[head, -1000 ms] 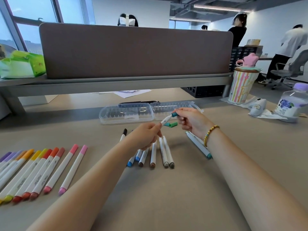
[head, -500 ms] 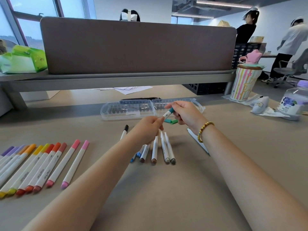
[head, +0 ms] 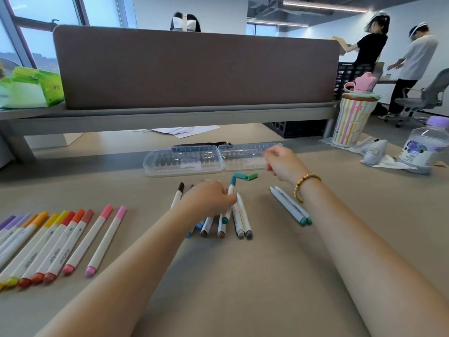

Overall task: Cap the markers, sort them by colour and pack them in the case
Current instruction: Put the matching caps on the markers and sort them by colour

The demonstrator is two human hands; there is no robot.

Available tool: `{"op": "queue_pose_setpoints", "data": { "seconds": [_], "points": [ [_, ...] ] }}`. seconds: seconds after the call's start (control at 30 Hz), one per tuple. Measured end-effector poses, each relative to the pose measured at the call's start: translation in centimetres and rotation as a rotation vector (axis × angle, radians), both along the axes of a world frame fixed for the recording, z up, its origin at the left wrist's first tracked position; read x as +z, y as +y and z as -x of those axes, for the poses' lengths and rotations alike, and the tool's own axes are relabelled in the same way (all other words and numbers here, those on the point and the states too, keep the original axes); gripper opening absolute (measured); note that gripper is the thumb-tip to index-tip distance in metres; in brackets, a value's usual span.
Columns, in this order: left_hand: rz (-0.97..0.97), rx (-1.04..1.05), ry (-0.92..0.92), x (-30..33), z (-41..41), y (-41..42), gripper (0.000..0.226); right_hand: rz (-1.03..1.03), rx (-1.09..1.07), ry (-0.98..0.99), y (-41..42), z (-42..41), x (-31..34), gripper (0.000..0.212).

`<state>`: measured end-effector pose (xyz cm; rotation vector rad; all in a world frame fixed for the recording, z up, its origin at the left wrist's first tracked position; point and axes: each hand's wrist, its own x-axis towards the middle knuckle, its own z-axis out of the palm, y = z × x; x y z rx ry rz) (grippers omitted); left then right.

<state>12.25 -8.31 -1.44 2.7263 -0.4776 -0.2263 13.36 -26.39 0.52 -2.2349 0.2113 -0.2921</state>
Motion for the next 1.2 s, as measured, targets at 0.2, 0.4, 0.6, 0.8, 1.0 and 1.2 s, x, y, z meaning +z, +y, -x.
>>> {"op": "queue_pose_setpoints", "data": {
  "seconds": [0.2, 0.4, 0.6, 0.8, 1.0, 1.2],
  "points": [
    [-0.257, -0.035, -0.150, -0.5, 0.3, -0.9, 0.038, 0.384, -0.002, 0.337, -2.6, 1.0, 0.2, 0.031],
    [-0.351, -0.106, -0.158, -0.8, 0.1, -1.3, 0.036, 0.538, 0.067, 0.492, -2.5, 1.4, 0.6, 0.031],
    [-0.203, -0.076, -0.207, -1.1, -0.6, -0.7, 0.038, 0.657, 0.125, 0.530, -2.0, 1.8, 0.5, 0.034],
    [0.057, 0.017, -0.197, -1.4, -2.0, 0.3, 0.033, 0.677, 0.129, 0.528, -1.9, 1.5, 0.5, 0.039],
    [0.075, 0.029, -0.167, -1.3, -2.4, 0.6, 0.034, 0.854, 0.165, 0.579, -0.4, 1.5, 0.8, 0.039],
    [0.139, 0.045, -0.156, -1.2, -2.8, 1.3, 0.034, 0.927, 0.155, 0.558, 0.7, 1.2, -0.2, 0.027]
  ]
}}
